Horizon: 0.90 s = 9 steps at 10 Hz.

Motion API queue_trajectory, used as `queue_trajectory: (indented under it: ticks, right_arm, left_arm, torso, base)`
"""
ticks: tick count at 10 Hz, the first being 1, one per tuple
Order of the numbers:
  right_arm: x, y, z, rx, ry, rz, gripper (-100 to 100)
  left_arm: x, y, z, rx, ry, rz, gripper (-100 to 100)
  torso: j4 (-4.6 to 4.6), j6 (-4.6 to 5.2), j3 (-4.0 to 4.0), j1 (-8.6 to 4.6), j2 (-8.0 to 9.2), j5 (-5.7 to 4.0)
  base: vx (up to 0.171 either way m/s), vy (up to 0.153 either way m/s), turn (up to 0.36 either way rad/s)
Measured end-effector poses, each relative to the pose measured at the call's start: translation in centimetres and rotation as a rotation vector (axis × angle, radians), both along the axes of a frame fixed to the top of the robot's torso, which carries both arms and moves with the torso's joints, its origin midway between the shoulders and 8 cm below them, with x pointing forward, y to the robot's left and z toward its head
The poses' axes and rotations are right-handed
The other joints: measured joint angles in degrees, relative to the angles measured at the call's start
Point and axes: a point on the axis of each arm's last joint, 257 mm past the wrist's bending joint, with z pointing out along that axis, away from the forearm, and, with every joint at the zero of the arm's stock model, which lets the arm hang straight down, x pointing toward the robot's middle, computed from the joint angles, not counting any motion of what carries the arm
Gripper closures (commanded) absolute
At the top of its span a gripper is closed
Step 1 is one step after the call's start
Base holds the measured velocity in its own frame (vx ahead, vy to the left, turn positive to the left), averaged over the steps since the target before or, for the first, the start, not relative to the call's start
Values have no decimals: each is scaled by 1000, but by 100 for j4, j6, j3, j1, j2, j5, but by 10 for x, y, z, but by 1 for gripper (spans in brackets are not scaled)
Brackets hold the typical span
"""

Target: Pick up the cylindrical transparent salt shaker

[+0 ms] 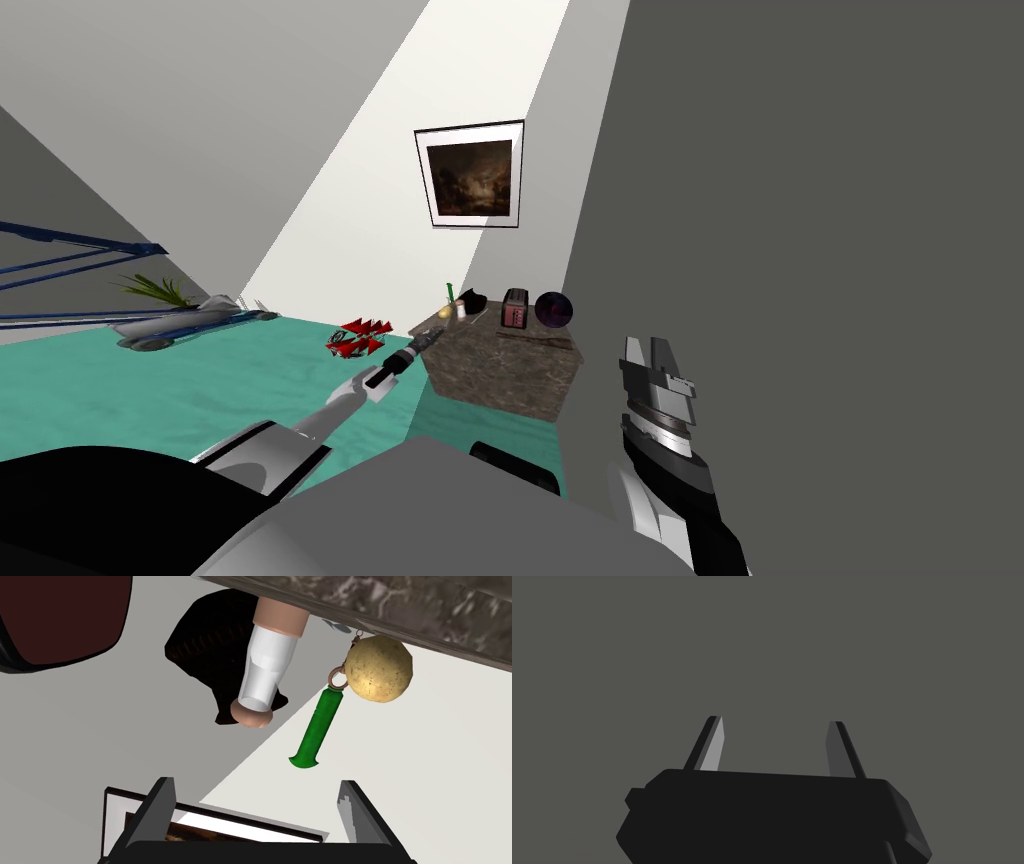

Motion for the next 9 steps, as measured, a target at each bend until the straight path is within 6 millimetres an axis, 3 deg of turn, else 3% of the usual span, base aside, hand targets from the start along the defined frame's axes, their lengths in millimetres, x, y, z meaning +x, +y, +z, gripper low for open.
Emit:
queue_trajectory:
  ticks: [5, 9]
  right_arm:
    - [0, 0, 0, 0, 0, 0, 0]
    - [0, 0, 0, 0, 0, 0, 0]
  left_arm:
    - [-10, 36, -13, 56, 51, 67, -100]
    - [-21, 74, -16, 114, 98, 141, -100]
  torso:
    - [-2, 2, -6, 3, -11, 1]
    - [-10, 4, -27, 13, -48, 3]
  base:
    - [71, -35, -96]
    - [170, -7, -122]
